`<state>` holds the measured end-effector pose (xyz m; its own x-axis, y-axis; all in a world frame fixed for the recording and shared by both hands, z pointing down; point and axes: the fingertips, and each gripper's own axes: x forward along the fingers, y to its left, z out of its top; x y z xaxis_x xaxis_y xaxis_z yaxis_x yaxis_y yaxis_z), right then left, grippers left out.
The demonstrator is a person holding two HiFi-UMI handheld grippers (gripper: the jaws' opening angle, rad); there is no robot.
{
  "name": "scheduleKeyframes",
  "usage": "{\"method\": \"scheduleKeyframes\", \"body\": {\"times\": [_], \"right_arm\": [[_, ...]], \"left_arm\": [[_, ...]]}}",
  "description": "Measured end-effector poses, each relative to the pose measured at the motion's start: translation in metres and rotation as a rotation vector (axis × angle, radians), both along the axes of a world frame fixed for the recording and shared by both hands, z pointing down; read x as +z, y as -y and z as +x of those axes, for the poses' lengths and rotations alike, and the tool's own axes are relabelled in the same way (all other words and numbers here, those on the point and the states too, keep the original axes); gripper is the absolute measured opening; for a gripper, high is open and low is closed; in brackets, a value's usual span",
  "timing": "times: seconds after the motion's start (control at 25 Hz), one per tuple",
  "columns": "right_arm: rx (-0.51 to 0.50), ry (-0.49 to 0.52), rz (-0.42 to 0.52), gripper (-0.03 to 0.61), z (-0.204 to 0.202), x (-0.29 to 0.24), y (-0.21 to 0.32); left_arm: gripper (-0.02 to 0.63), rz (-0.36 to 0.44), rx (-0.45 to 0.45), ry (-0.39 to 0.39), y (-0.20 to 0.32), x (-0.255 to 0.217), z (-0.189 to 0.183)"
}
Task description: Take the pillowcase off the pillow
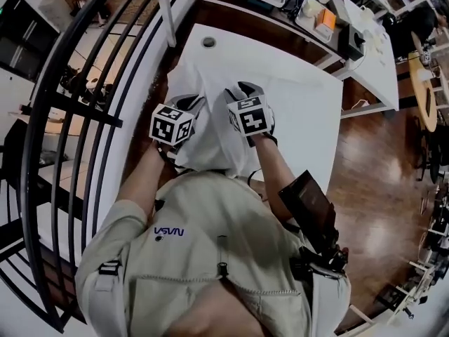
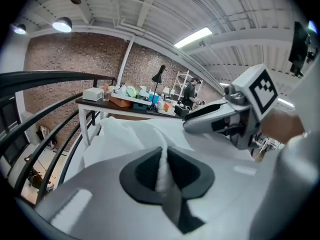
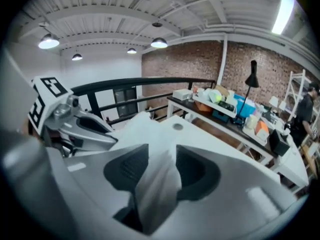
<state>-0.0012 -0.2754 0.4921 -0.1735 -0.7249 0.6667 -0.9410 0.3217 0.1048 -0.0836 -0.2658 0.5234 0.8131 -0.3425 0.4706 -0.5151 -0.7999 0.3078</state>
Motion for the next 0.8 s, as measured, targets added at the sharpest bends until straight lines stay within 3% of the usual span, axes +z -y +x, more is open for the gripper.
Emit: {"method": "scheduleKeyframes", "body": {"times": [0.12, 0.24, 0.44, 0.6, 0.8], "right_arm": [[-0.043, -0.067, -0.04, 0.157, -0.004, 0.01, -0.002], [-0.011, -0.102, -0.01, 0.017, 0.004, 0.004, -0.001], [0.144, -0.124, 0.047, 0.012, 0.062, -0.012, -0.005], [0.281, -0.115, 0.038, 0.011, 0.121, -0.01, -0.025], [0.331, -0.109, 0.023, 0.011, 0.136, 0.008, -0.044]], "left_arm": [[0.028, 0.038, -0.003, -0.02, -0.012, -0.011, -0.002], [0.025, 0.05, 0.002, -0.057, -0.022, -0.02, -0.008], [0.025, 0.072, 0.031, -0.141, -0.042, -0.039, -0.019], [0.023, 0.082, 0.039, -0.206, -0.053, -0.05, -0.025], [0.023, 0.069, 0.065, -0.239, -0.062, -0.052, -0.022]]}}
